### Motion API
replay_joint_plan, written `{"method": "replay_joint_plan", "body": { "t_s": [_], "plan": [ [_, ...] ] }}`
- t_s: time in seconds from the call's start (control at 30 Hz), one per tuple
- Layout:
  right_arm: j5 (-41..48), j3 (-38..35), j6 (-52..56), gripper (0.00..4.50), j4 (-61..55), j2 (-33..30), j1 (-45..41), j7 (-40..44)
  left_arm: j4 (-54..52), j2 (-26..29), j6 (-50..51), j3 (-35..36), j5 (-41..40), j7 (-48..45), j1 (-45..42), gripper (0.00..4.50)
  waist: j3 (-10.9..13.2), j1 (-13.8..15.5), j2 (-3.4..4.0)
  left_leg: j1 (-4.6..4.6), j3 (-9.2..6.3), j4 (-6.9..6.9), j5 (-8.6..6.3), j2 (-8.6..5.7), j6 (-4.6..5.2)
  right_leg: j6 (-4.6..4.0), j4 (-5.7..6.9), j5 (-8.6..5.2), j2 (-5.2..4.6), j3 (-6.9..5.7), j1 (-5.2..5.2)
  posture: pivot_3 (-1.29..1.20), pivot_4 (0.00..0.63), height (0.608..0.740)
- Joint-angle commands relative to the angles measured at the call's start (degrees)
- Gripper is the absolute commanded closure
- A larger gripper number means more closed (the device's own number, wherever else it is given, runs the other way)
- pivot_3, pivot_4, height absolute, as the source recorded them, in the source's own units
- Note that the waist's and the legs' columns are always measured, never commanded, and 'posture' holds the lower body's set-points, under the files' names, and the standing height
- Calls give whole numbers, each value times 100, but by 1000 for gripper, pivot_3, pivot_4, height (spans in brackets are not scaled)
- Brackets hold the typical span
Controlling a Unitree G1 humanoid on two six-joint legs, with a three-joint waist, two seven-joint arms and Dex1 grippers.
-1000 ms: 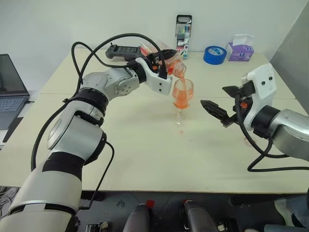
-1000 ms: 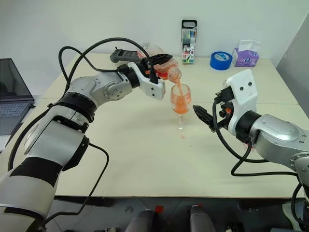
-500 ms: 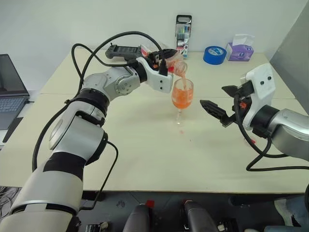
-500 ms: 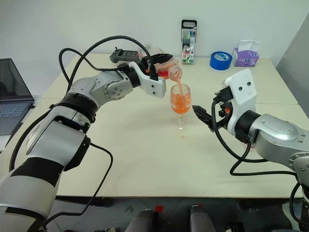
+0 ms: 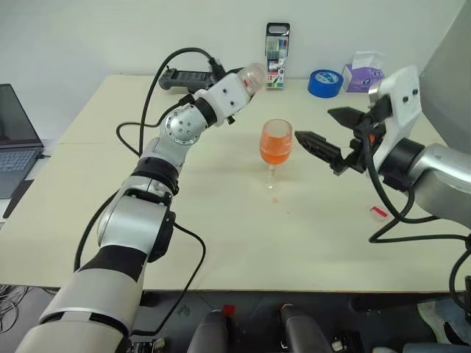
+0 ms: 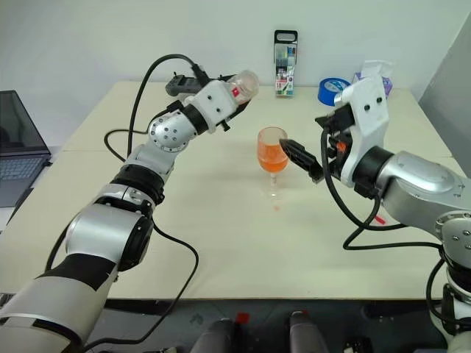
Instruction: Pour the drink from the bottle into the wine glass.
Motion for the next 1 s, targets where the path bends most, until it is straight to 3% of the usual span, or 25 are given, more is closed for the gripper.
{"method": "replay_joint_plan", "body": {
  "t_s": [0.03,0.23,0.37,0.63,0.97,1.0],
  "plan": [
    [-413,248,-31,0,99,177,-492,258,-720,73,1152,868,-1041,-107,333,2809,-1,-26,2,0,1,-1,0,3,0,0,4,0,1,4,-6,0,150,740],
    [-1626,1340,-186,0,1040,1194,-1574,1047,-2512,96,3015,1998,-2111,609,1634,2809,-3,-117,4,2,-7,-4,2,14,0,-1,11,0,7,0,-16,0,150,740],
    [-2328,1892,-237,0,1743,1822,-2116,1762,-3193,131,3384,2323,-2280,980,2286,2810,-3,-93,2,-3,-14,-3,3,16,-2,-2,9,1,0,-5,-21,0,150,740],
    [-3178,2131,-234,0,2384,2650,-2325,2406,-3182,255,3470,2387,-2350,828,2626,2810,-15,54,-17,-4,-13,5,4,-5,-4,-3,6,2,-8,-8,-14,0,150,740],
    [-3775,2015,-206,0,2317,2954,-2116,2882,-2820,395,3230,2131,-2035,600,2879,2810,-15,3,-17,-1,-13,-5,4,2,-4,-3,9,2,-8,-9,-22,0,150,740],
    [-3810,2005,-205,0,2299,2961,-2090,2913,-2839,384,3217,2098,-2003,584,2956,2460,-15,3,-17,-1,-13,-5,4,3,-4,-3,9,2,-8,-9,-22,0,150,740]
  ]
}}
